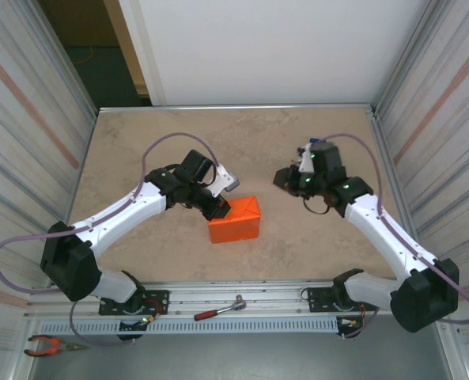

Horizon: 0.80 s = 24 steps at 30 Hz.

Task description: Wrap the gift box in paper

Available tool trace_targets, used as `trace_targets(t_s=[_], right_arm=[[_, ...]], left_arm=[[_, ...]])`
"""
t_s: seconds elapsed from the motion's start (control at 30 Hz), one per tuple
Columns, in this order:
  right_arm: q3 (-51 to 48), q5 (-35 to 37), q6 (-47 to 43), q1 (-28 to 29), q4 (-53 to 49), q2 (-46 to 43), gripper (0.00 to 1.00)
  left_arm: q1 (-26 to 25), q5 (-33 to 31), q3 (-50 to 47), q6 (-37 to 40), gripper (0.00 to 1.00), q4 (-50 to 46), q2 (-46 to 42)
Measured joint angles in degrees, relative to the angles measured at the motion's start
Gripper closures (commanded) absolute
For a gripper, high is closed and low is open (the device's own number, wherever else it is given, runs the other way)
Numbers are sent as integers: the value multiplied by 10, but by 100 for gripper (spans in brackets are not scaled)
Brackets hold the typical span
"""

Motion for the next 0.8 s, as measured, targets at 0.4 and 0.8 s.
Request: trace_targets(t_s=[0.4, 0.8], right_arm=[[26, -24, -20, -271, 17, 96, 51], [46, -109, -22, -335, 126, 287, 56]], left_arm=[[0, -2, 0, 0, 100, 2, 0], [0, -2, 0, 0, 100, 2, 1]])
